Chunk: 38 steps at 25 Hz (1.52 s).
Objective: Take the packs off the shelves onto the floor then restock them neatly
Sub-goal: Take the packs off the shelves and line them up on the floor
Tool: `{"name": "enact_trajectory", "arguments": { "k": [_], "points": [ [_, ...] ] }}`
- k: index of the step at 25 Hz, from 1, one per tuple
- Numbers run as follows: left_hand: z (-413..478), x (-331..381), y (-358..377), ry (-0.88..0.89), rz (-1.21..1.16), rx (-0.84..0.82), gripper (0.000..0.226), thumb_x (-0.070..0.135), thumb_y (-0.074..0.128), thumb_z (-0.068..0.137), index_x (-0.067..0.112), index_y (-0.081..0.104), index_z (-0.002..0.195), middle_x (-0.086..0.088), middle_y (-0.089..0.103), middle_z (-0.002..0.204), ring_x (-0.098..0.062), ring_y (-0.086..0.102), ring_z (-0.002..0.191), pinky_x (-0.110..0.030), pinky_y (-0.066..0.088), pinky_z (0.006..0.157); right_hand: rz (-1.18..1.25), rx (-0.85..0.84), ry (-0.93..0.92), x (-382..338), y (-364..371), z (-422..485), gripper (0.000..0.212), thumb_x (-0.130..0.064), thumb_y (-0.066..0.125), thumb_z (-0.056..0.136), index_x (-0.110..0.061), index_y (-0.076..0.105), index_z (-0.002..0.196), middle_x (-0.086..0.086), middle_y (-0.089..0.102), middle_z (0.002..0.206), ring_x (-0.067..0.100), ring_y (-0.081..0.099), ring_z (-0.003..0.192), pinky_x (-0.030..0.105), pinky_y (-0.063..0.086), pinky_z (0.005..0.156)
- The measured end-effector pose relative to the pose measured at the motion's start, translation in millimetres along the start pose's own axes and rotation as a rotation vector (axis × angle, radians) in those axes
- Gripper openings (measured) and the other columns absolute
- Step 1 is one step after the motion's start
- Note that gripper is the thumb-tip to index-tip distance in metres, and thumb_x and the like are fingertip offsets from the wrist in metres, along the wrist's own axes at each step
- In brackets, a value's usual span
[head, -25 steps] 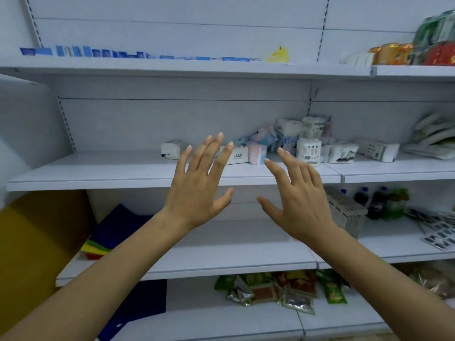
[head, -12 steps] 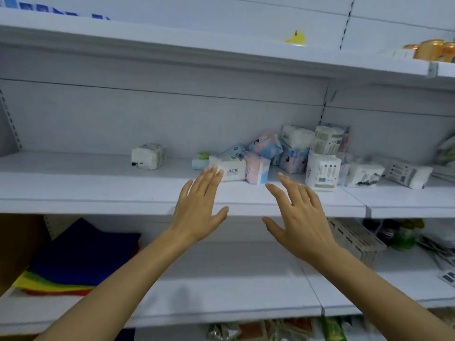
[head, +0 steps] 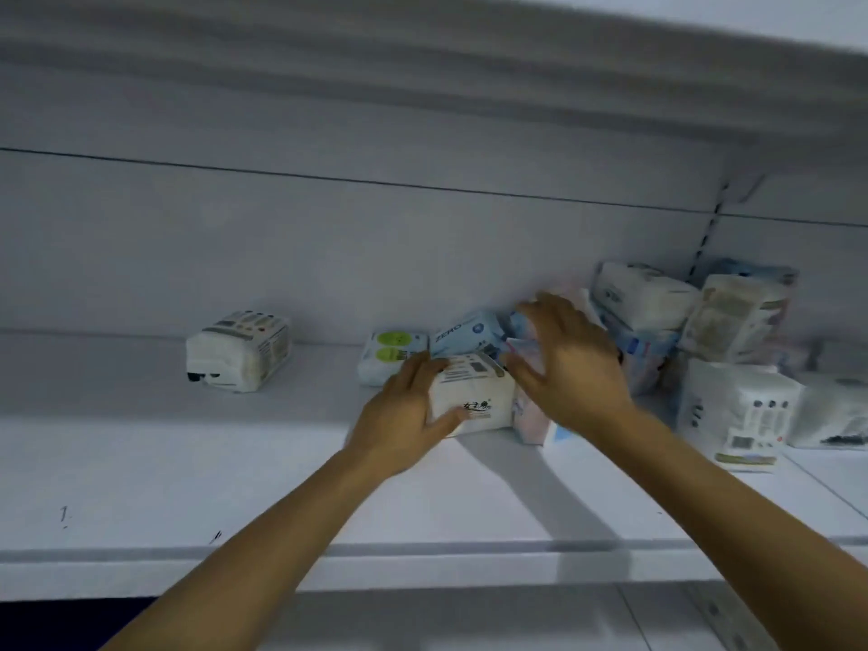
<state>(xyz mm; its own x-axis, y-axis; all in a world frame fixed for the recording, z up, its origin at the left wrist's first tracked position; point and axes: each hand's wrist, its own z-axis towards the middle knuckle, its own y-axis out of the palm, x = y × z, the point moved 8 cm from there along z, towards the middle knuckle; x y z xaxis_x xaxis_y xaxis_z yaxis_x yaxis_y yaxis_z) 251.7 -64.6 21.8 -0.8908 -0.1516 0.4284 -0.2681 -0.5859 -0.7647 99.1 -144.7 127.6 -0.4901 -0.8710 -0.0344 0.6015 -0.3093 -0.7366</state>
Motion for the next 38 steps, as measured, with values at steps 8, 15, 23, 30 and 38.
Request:
{"name": "enact_trajectory", "arguments": {
  "k": [8,15,23,30,38],
  "points": [
    [-20,10,-67,0.090,-0.027,0.558,0.056,0.050,0.062,0.070,0.019,0.053,0.116,-0.007,0.059,0.121,-0.025,0.057,0.105,-0.040,0.049,0.087,0.283,-0.376,0.210,7,119,89,0.045,-0.044,0.055,0.092,-0.018,0.053,0.128,0.013,0.049,0.133,0.031,0.051,0.117,0.038,0.046,0.094],
    [-33,-58,-90,-0.466,0.275,0.845,0.065,0.025,0.081,0.066,0.014,0.051,0.122,-0.017,0.045,0.140,-0.039,0.040,0.123,-0.050,0.039,0.088,-0.271,-0.666,-0.176,5,166,75,0.060,-0.033,0.061,0.087,-0.027,0.037,0.141,0.008,0.041,0.133,0.031,0.037,0.123,0.042,0.041,0.098],
    [-6,-20,-65,-0.048,0.396,0.562,0.061,0.025,0.066,0.078,0.010,0.048,0.135,-0.016,0.029,0.155,-0.032,0.017,0.146,-0.049,0.017,0.117,0.063,-0.230,0.027,3,105,96,0.038,-0.042,0.044,0.097,-0.020,0.050,0.127,0.012,0.059,0.114,0.033,0.059,0.101,0.041,0.050,0.081],
    [55,-47,4,-0.257,0.330,-0.151,0.090,0.059,0.053,0.087,0.020,0.007,0.154,-0.001,0.005,0.162,-0.021,0.001,0.149,-0.037,0.009,0.119,1.062,0.091,0.382,-20,103,69,0.033,-0.026,0.053,0.097,-0.009,0.050,0.125,0.003,0.060,0.109,0.023,0.060,0.103,0.028,0.048,0.081],
    [39,-53,-54,-0.388,-0.456,0.611,0.031,0.023,0.036,0.104,0.015,0.051,0.130,-0.001,0.063,0.117,-0.009,0.061,0.104,-0.009,0.043,0.081,1.117,0.209,0.503,-3,118,16,0.028,-0.026,0.045,0.099,-0.026,0.042,0.126,-0.006,0.053,0.116,0.009,0.053,0.109,0.013,0.039,0.087]
  ]
}}
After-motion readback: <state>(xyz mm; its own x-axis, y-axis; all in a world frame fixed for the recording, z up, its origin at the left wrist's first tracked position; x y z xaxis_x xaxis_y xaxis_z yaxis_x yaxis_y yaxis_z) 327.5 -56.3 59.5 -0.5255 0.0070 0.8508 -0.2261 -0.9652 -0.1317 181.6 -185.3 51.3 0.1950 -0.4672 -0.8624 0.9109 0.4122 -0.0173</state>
